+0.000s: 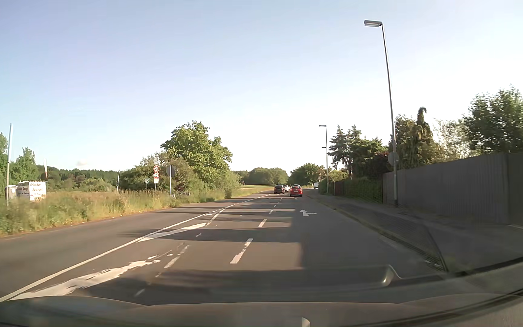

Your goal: Follow the waypoints while adhering to traffic rules and regulations

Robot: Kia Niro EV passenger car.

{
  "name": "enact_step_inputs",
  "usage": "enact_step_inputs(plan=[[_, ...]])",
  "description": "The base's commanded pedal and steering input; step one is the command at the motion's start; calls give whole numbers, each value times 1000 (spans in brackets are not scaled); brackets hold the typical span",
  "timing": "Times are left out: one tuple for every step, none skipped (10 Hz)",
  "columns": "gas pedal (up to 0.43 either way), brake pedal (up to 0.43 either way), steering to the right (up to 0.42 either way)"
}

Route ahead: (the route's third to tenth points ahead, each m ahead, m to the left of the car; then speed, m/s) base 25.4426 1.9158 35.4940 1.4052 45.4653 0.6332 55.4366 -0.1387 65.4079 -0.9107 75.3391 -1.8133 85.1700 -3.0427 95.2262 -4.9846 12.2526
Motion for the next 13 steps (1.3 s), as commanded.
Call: enact_step_inputs(plan=[[150, 0, -7], [150, 0, -4], [150, 0, -3], [150, 0, -2], [150, 0, -2], [150, 0, -1], [138, 0, -1], [138, 0, -1], [138, 0, -1], [138, 0, 0], [138, 0, 3], [138, 0, 9], [138, 0, 12]])
